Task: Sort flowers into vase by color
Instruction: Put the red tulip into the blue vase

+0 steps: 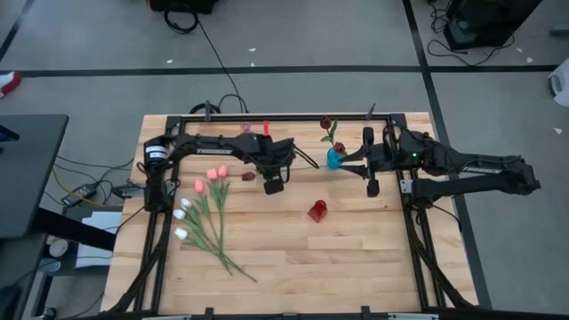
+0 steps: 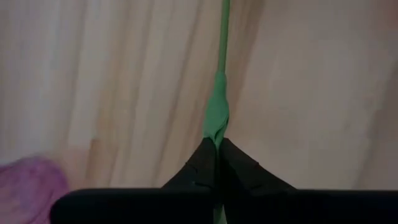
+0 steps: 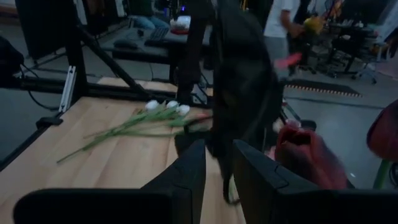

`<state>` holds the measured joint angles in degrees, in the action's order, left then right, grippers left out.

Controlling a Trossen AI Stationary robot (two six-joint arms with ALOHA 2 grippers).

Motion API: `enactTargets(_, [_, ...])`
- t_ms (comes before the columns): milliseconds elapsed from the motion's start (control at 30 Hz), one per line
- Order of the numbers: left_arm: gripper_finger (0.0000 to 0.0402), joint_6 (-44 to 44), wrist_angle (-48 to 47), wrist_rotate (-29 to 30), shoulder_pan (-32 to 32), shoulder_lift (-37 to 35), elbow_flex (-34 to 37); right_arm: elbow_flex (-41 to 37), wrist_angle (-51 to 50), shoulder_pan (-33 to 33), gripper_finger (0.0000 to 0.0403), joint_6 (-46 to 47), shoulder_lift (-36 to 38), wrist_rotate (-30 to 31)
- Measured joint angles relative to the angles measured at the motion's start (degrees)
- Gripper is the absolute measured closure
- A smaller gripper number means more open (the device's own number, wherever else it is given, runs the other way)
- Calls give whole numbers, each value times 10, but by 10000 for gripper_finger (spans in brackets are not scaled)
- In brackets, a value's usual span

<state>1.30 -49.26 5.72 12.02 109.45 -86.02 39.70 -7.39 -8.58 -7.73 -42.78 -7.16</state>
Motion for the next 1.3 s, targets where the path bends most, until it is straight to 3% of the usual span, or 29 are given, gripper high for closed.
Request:
enactTargets(300, [391, 66, -186, 51, -53, -30, -170, 1, 6, 0, 312, -4, -7, 1])
enactTargets(500, [391, 127, -233, 25, -63, -32, -279, 23, 5, 11, 312, -51, -17, 12])
enactTargets(900, [391, 227, -243, 13, -68, -40, -333, 23, 53, 112, 312, -356, -79, 210])
enactTargets(1133, [391, 300, -227, 0, -67, -50, -379, 23, 167, 161, 282, -559, -133, 311])
enactTargets(1300, [390, 344, -164, -25, -66, -50, -381, 23, 281, 181, 249, -708, -183, 381])
